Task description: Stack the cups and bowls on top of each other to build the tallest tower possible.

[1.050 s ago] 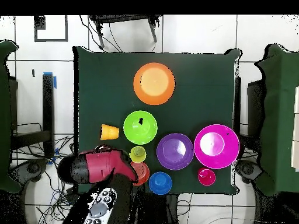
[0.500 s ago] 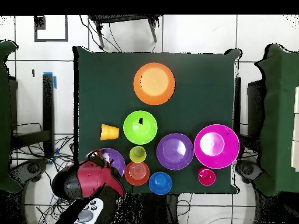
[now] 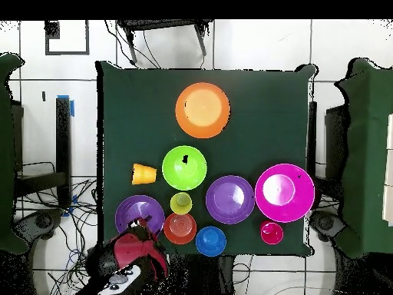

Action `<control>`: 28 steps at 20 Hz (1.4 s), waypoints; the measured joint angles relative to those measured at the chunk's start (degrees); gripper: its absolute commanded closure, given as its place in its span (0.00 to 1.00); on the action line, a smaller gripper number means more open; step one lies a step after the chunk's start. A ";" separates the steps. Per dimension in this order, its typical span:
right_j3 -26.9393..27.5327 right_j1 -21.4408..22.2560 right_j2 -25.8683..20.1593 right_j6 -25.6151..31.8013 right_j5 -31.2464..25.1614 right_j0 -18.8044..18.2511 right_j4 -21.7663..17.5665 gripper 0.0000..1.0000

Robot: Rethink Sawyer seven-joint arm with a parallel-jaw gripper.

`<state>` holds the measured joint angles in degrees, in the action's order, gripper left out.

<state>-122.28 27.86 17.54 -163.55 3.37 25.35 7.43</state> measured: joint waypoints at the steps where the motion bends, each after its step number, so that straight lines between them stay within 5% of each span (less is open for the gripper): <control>1: -1.02 -0.22 0.01 0.00 0.19 -0.80 -0.37 0.00; 9: -5.43 -1.68 0.22 0.00 3.03 -4.25 -2.11 0.00; 28: -5.98 -3.77 0.13 0.00 10.53 -6.53 -3.70 0.00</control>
<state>-128.26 24.09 17.67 -163.55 13.90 18.82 3.74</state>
